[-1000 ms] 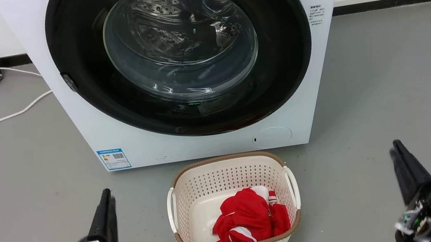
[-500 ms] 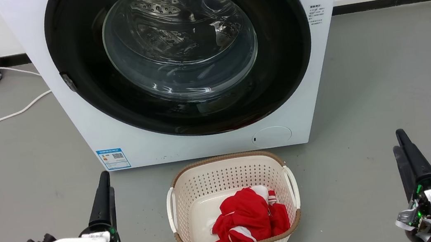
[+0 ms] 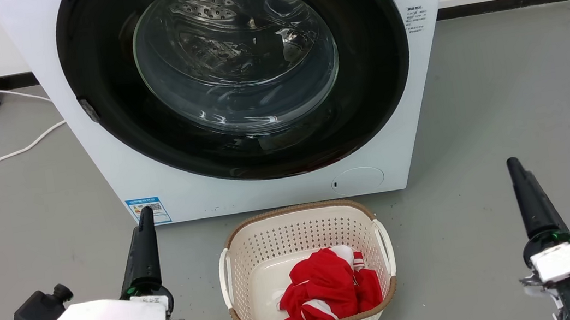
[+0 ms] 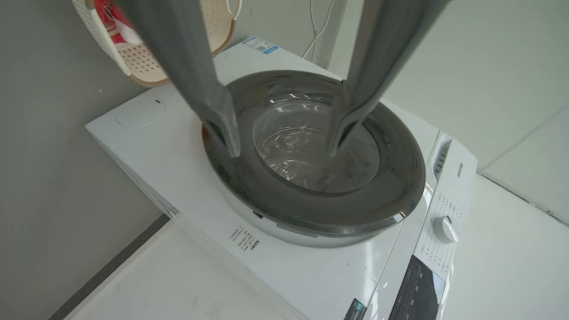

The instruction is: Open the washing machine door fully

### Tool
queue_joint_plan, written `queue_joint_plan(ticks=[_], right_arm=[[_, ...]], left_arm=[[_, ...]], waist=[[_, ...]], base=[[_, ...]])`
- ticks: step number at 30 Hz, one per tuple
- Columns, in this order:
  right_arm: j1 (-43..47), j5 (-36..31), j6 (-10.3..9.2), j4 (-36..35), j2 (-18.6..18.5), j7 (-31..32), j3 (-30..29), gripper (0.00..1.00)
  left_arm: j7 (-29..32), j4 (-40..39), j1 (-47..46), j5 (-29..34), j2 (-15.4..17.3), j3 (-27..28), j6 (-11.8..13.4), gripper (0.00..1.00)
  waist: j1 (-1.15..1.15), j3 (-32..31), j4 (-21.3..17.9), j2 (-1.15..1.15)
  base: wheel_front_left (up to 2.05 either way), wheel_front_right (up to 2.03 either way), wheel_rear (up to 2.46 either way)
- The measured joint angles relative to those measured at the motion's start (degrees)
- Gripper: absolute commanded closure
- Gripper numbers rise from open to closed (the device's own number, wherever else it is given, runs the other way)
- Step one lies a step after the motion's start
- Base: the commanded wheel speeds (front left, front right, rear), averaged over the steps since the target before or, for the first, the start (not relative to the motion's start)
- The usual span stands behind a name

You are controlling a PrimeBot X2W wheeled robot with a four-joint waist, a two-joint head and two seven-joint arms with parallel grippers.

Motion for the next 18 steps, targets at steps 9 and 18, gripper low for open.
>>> queue_joint_plan(ticks=[9, 18], right_arm=[[0.95, -11.22, 0.00, 0.60, 0.04, -1.79, 1.12, 0.00], [1.04, -19.09, 0.00, 0.24, 0.18, -3.28, 1.14, 0.00]], left_arm=[[-1.87, -0.57, 0.01, 11.79, 0.03, 0.20, 0.00, 0.00], [-3.33, -0.59, 0.10, 21.00, 0.10, -0.57, 1.44, 0.00]], waist=[[0.00, 0.03, -0.10, 0.00], [0.00, 0.11, -0.14, 0.00]], base=[[0.00, 0.00, 0.00], [0.00, 0.00, 0.00]])
